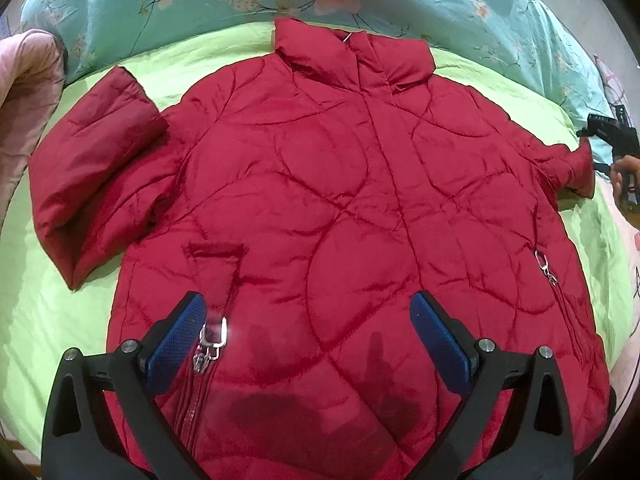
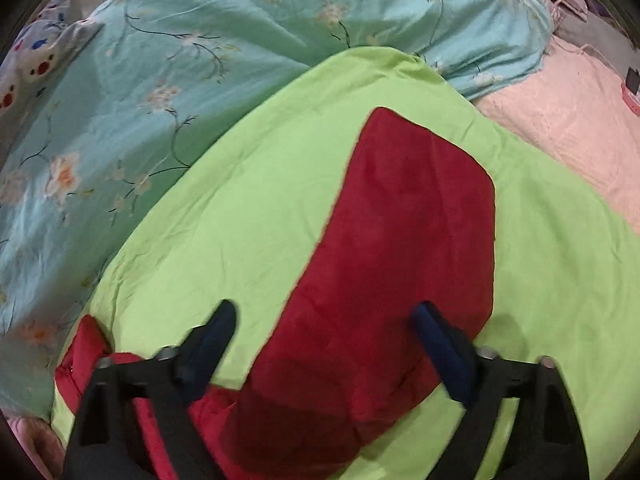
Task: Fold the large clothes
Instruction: 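Reach the right gripper to the jacket sleeve nearest it and grasp the cuff, then fold the held sleeve across the jacket body with the right gripper, then release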
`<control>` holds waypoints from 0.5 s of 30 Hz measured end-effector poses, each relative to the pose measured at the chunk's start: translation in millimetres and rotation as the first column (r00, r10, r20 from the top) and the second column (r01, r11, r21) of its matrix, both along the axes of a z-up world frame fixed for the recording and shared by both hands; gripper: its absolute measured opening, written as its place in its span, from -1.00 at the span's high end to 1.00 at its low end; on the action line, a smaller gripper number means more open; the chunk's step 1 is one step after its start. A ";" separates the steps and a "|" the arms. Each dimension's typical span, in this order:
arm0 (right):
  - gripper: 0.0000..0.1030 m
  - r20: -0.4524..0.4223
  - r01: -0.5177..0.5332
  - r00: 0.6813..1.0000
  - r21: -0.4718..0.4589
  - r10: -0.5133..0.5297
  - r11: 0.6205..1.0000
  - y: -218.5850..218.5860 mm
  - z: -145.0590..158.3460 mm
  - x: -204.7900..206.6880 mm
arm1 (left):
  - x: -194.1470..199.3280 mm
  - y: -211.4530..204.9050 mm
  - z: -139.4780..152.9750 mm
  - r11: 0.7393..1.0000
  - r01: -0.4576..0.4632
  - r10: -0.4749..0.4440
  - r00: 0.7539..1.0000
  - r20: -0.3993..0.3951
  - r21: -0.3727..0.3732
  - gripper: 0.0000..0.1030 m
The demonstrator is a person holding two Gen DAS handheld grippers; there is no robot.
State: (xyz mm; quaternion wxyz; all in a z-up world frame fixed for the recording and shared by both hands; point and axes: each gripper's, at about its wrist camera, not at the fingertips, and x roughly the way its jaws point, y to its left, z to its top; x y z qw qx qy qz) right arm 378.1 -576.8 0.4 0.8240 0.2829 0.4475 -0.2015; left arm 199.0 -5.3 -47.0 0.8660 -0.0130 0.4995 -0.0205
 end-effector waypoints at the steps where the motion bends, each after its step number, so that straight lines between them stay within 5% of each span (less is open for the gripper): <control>1: -0.40 0.005 0.004 1.000 0.001 -0.004 1.000 -1.6 -1.4 -1.9 | 1.7 -0.9 -0.3 1.000 0.002 -0.002 1.000 0.002 0.000 -0.98; 4: 0.07 0.037 -0.017 0.999 0.030 0.016 0.999 -3.3 -4.7 -7.3 | 5.1 -2.2 -1.4 1.000 0.007 -0.007 1.000 -0.002 -0.003 -0.98; 6: 0.66 0.050 -0.050 0.998 0.048 0.048 0.998 0.3 -5.0 -9.6 | 5.3 -2.4 -1.3 1.000 0.007 -0.007 1.000 -0.003 -0.009 -0.98; 15: 0.84 0.176 -0.207 0.964 0.029 0.199 0.978 40.6 16.1 -25.5 | -1.1 2.5 4.6 1.000 -0.002 0.002 1.000 0.017 -0.019 -0.98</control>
